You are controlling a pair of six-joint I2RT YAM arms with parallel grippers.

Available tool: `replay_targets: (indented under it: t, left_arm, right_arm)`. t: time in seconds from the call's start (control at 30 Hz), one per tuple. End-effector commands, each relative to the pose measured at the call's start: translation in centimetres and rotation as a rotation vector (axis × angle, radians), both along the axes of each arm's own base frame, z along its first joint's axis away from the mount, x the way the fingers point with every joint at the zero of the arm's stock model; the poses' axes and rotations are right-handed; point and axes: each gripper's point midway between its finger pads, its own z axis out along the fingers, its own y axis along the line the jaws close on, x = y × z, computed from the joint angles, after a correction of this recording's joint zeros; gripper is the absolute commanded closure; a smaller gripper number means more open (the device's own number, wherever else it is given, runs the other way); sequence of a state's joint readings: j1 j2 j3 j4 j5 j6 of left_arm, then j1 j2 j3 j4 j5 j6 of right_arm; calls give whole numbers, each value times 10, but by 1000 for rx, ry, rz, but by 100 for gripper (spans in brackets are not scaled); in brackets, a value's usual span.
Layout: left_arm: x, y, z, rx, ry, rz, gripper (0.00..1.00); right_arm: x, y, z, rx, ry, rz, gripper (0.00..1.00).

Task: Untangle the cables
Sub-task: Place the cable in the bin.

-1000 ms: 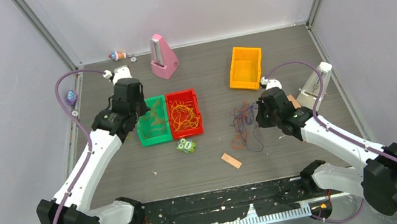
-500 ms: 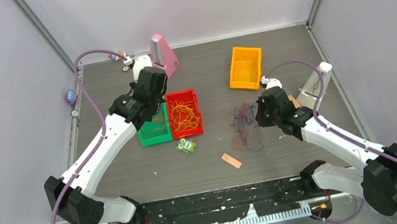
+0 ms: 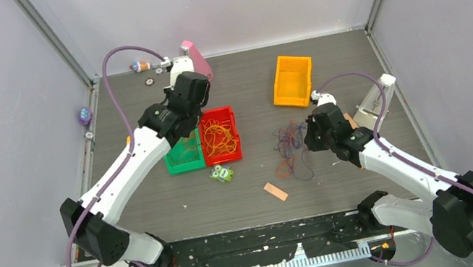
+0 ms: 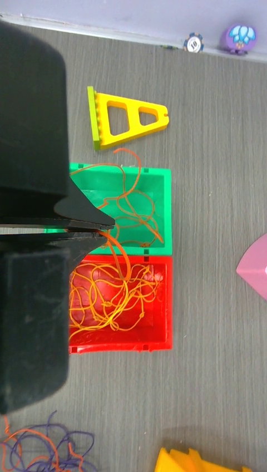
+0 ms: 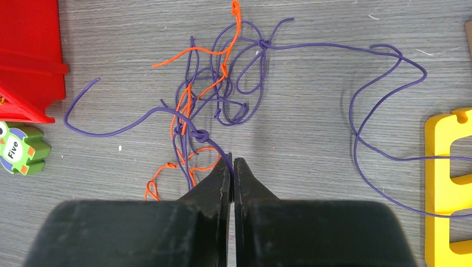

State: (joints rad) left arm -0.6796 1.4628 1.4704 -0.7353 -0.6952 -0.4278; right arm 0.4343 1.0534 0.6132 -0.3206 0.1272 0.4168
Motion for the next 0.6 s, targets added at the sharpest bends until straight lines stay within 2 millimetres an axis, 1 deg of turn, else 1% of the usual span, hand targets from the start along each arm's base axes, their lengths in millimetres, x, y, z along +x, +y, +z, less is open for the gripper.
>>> replay_targets:
  t: [0.0, 0.07, 0.17, 0.3, 0.4, 0.47, 0.57]
  left_arm:
    - [3, -14, 15, -86, -7, -51, 100]
    - [6, -15, 4, -144, 31, -56, 100]
    - [8, -10, -26, -223, 100, -55, 100]
    - [14, 17, -49, -254, 109, 11, 100]
    - [20, 33, -72, -324, 148, 47, 100]
    - [23, 41, -86, -346, 173, 70, 100]
    - [26, 52, -106, -318, 207, 114, 100]
  right_arm:
    - [11, 4, 20, 31, -68, 6, 94]
    - [11, 4, 21, 34, -70, 6, 94]
    - [10, 4, 22, 38, -75, 7, 94]
    - [8, 2, 24, 39, -79, 4, 94]
    - [7, 1, 25, 37, -79, 2, 94]
    - [6, 1, 25, 38, -79, 3, 95]
    - [6, 2, 26, 45, -81, 5, 94]
